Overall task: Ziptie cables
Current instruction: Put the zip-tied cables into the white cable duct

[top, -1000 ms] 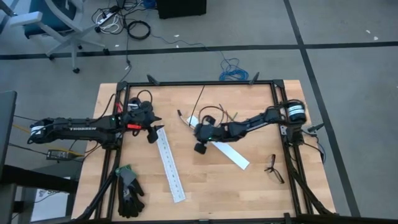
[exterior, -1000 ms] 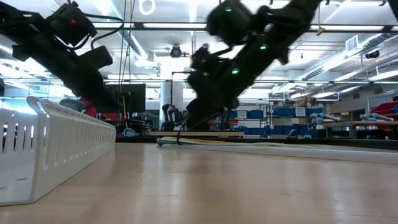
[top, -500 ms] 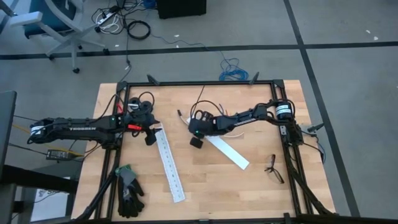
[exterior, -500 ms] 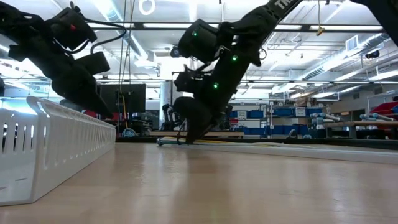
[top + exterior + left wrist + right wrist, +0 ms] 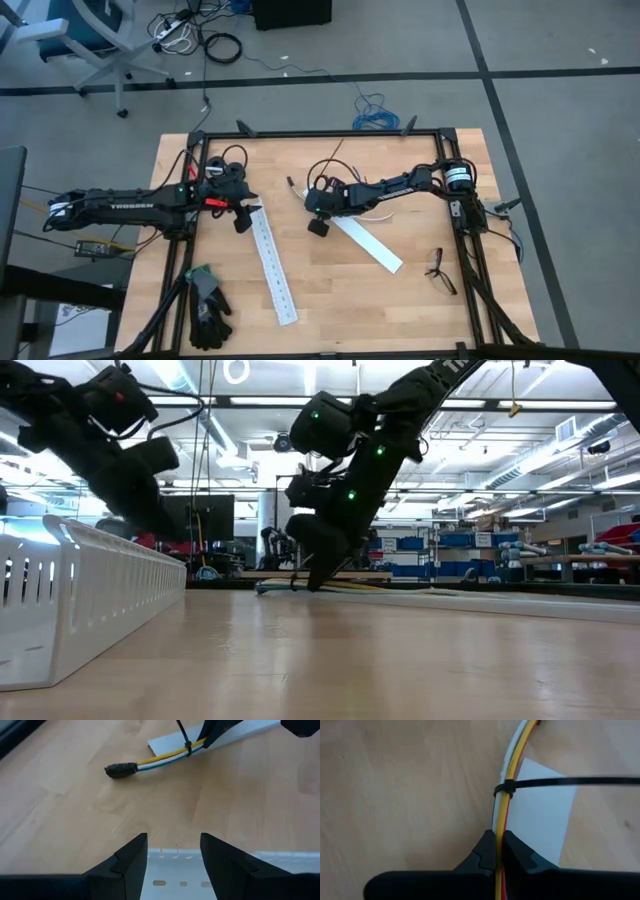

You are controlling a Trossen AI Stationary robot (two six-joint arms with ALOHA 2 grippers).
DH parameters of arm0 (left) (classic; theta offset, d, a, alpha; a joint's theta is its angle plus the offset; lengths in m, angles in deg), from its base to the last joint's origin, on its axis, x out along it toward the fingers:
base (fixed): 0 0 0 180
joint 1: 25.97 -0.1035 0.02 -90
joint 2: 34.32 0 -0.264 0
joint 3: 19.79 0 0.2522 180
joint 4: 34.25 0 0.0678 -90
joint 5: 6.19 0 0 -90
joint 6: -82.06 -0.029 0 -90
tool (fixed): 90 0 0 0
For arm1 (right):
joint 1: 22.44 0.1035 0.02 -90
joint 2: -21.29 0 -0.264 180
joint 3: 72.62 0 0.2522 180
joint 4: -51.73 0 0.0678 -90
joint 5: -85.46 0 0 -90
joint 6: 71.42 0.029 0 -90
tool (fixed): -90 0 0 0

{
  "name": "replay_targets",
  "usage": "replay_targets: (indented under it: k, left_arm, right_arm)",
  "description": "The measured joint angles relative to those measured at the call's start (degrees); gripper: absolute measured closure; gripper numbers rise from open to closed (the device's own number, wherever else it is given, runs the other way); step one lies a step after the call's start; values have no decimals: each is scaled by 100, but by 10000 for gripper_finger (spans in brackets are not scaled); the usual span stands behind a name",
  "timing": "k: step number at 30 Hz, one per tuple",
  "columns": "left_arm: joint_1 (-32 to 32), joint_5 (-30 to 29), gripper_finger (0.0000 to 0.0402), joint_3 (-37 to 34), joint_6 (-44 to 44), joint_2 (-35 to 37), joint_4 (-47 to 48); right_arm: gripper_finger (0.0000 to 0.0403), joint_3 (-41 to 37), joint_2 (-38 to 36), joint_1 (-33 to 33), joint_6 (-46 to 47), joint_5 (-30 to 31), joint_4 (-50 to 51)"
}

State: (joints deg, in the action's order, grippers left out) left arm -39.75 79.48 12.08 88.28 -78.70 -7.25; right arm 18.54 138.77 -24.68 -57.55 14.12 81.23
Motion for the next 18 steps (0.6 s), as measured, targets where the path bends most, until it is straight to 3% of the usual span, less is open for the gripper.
replay_targets:
  k: [8,13,18]
  left_arm:
    - [0,-4,209,796,41,0,1176]
    - [2,32,209,1200,623,0,2200]
    - [22,477,209,1281,1202,0,2821]
  right_arm:
    - [401,4,-683,193,101,404,474]
    - [402,4,-1045,349,105,480,735]
    - [403,4,-1135,487,66,581,867]
